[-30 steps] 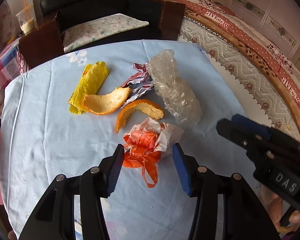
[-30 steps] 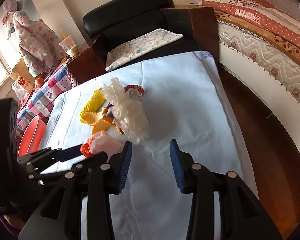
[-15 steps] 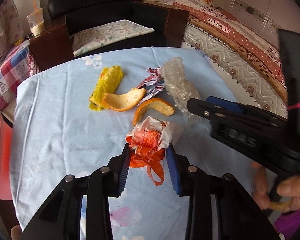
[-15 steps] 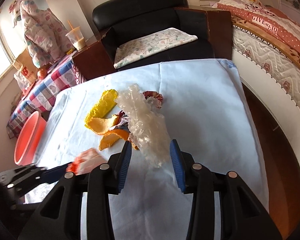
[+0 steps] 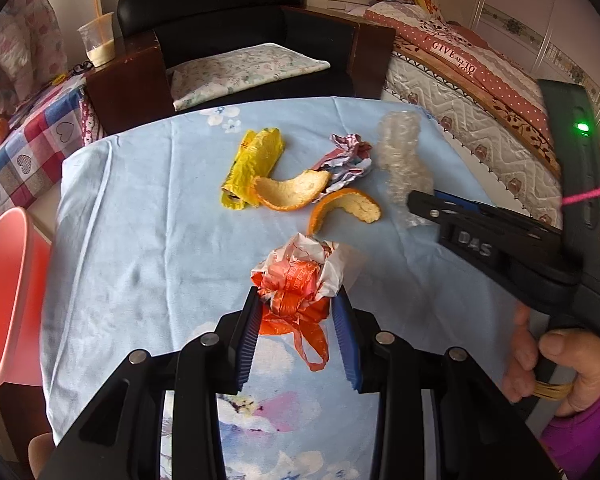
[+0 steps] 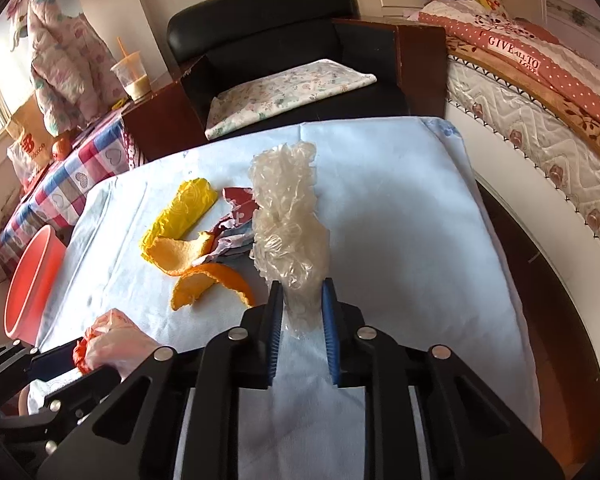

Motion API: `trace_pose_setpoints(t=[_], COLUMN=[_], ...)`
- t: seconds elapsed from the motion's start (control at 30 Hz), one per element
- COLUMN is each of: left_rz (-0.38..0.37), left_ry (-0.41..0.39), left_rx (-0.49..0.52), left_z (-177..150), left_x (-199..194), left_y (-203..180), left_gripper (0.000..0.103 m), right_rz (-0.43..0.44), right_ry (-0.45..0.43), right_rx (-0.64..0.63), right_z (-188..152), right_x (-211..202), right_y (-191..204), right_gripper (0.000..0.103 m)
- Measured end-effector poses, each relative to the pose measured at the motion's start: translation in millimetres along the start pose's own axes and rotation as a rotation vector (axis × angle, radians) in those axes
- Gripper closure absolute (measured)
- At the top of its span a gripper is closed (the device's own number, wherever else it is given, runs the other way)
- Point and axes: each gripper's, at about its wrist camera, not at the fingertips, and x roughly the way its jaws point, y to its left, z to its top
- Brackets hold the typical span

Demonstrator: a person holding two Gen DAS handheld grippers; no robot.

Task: Collect trash
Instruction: 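Carry the paper and plastic wrap over the pink bucket and open both tools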

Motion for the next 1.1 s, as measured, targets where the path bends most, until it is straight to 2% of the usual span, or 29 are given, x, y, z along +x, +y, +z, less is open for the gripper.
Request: trace_pose_setpoints(t=[0.37, 0.9, 1.1], left_rz=[0.024, 0.085, 0.135], left_ry=[-0.025, -0.076, -0.108], left_rx=[-0.055, -0.194, -0.255], left_z=[-1, -19, -24], left_x=[-11, -44, -59], left_y=[27, 101, 137], left_gripper=[0.068, 0.068, 0.068], right_rz=[0.064, 0.188, 0.233], right_ry=[-0.074, -0.037, -0.029], right_rx=[0.026, -0.127, -0.188], right_z=[-11, -20, -14], right_x=[-46, -48, -44], right_y=[18, 117, 157], right_gripper=[0.084, 0.084, 0.084])
